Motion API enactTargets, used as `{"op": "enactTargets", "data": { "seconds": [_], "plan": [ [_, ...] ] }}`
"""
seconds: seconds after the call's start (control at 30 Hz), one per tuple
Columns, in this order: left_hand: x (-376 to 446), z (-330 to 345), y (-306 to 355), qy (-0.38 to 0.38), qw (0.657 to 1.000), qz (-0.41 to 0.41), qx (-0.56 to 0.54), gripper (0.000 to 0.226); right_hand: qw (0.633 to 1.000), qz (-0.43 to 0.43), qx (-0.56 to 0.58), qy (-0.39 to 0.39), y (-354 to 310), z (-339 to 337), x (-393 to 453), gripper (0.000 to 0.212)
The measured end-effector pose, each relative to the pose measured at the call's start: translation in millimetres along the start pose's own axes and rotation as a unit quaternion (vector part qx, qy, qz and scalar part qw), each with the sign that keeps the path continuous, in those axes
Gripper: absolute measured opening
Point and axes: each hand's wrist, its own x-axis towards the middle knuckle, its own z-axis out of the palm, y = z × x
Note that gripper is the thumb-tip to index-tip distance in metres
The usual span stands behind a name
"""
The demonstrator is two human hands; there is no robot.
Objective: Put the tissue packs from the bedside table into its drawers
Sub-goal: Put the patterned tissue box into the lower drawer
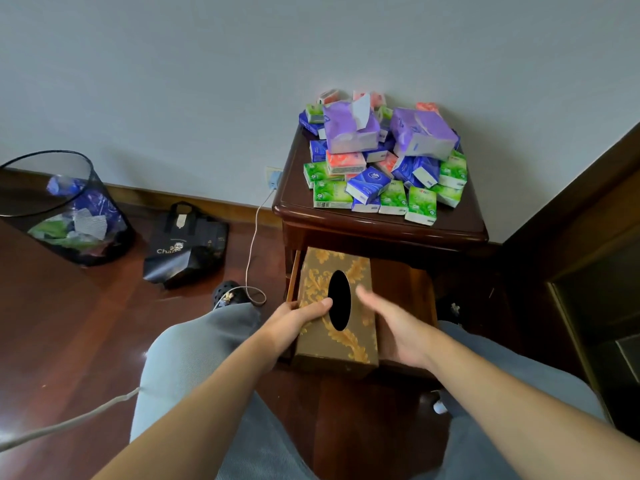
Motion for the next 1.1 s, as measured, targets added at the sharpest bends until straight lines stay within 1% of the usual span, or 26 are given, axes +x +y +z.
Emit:
{"op": "enactTargets", "data": {
  "seconds": [0.03,0.07,0.13,0.2,0.23,0.3,0.4,0.5,0.6,0.67,0.77,0.87,0.93,1.03,1.1],
  "plan": [
    [4,1,-1,0.0,1.0,-0.007,0.014,0.107,0.999,0.001,-0.036,0.031,2,2,2,0.089],
    [8,2,-1,0.005,1.0,-0.011,0.022,0.109,0.997,0.006,-0.048,0.059,5,1,7,0.094],
    [17,0,0,0.041,0.999,0.009,0.034,0.109,0.996,0.015,-0.036,0.083,6,-2,16,0.083],
    [29,-9,1,0.108,0.992,0.043,0.057,0.097,0.992,0.028,-0.025,0.119,4,-8,28,0.077],
    [36,-14,1,0.128,0.989,0.04,0.061,0.089,0.989,0.036,-0.022,0.141,1,-10,35,0.079],
    [50,-20,-3,0.138,0.988,0.001,0.065,0.08,0.983,0.058,-0.012,0.173,-5,-13,49,0.088],
    [67,-21,-9,0.125,0.986,-0.069,0.086,0.082,0.972,0.084,-0.033,0.215,-11,-17,73,0.114],
    [77,-20,-11,0.091,0.987,-0.104,0.077,0.091,0.969,0.066,-0.041,0.234,-10,-22,98,0.141],
    [81,-23,-9,0.05,0.991,-0.111,0.048,0.114,0.972,0.048,-0.044,0.224,-7,-26,117,0.152],
    [84,-26,-9,0.031,0.991,-0.118,0.047,0.119,0.973,0.047,-0.05,0.221,-7,-25,127,0.154],
    [91,-29,-11,0.011,0.991,-0.124,0.046,0.116,0.974,0.062,-0.025,0.216,-10,-21,140,0.148],
    [92,-27,-11,0.013,0.991,-0.125,0.048,0.115,0.973,0.08,0.002,0.215,-15,-13,148,0.132],
    [90,-24,-9,0.023,0.989,-0.125,0.08,0.115,0.971,0.079,-0.006,0.224,-17,-6,151,0.121],
    [88,-22,-8,0.042,0.986,-0.12,0.11,0.11,0.971,0.048,-0.008,0.233,-16,-1,154,0.102],
    [85,-20,-7,0.044,0.987,-0.113,0.107,0.107,0.971,-0.001,0.039,0.234,-11,-3,155,0.086]
  ]
}}
